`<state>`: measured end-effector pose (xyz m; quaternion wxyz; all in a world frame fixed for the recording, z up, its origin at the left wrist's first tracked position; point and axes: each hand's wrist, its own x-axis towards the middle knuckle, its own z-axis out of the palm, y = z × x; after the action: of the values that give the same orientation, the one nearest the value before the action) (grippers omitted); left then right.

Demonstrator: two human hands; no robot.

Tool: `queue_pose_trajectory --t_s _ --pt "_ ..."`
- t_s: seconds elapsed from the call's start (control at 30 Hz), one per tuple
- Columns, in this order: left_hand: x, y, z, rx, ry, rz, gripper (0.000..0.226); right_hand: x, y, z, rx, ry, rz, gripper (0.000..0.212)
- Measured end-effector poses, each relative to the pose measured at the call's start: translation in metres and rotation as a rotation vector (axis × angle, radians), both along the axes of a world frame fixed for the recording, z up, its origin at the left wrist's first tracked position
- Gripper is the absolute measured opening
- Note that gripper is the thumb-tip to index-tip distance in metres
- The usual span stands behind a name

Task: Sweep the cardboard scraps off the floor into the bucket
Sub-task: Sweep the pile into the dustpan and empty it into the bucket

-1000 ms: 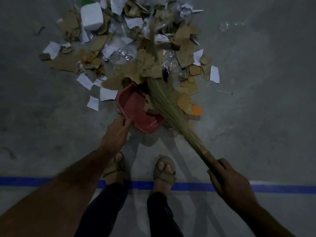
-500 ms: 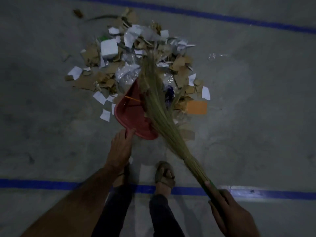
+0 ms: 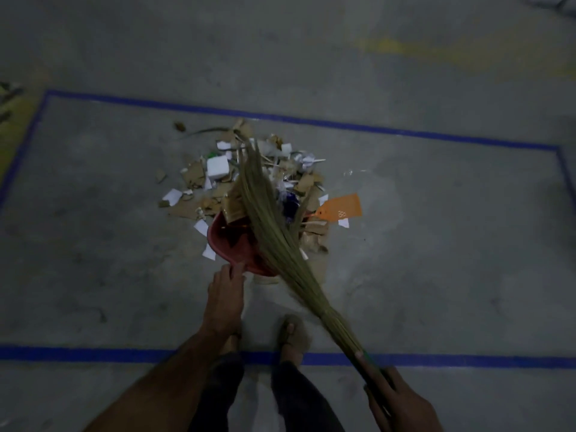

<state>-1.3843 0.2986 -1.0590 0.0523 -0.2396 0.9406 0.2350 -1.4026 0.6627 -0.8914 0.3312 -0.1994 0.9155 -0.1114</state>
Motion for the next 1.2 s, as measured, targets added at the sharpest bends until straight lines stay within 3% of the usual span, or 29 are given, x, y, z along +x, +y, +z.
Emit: queue_pose_trajectory --t_s 0.1,0.3,0.6,0.83,0.97,1.2 --pt "0.007 -0.004 0.036 -0.038 0.062 0.026 0.042 0.015 -0.005 0.031 -0.031 0.106 0.070 0.079" --pt "0.030 -0.030 0.103 -0.063 0.166 0.018 0.040 0.069 -0.035 0.080 0.027 0.165 0.097 0.098" --pt "0.130 -0.088 0.194 -0.134 0.208 -0.098 0.041 0.214 -0.100 0.137 0.023 0.233 0.007 0.087" --pt "0.224 -0.106 0.223 -0.195 0.175 -0.185 0.045 0.329 -0.109 0.166 -0.053 0.273 -0.117 0.081" --pt "0.275 -0.092 0.234 -0.181 0.167 -0.214 0.036 0.389 -0.094 0.179 -0.072 0.310 -0.159 0.077" --pt "0.371 -0.045 0.254 -0.146 0.233 -0.256 0.040 0.514 -0.053 0.190 -0.056 0.399 -0.142 0.076"
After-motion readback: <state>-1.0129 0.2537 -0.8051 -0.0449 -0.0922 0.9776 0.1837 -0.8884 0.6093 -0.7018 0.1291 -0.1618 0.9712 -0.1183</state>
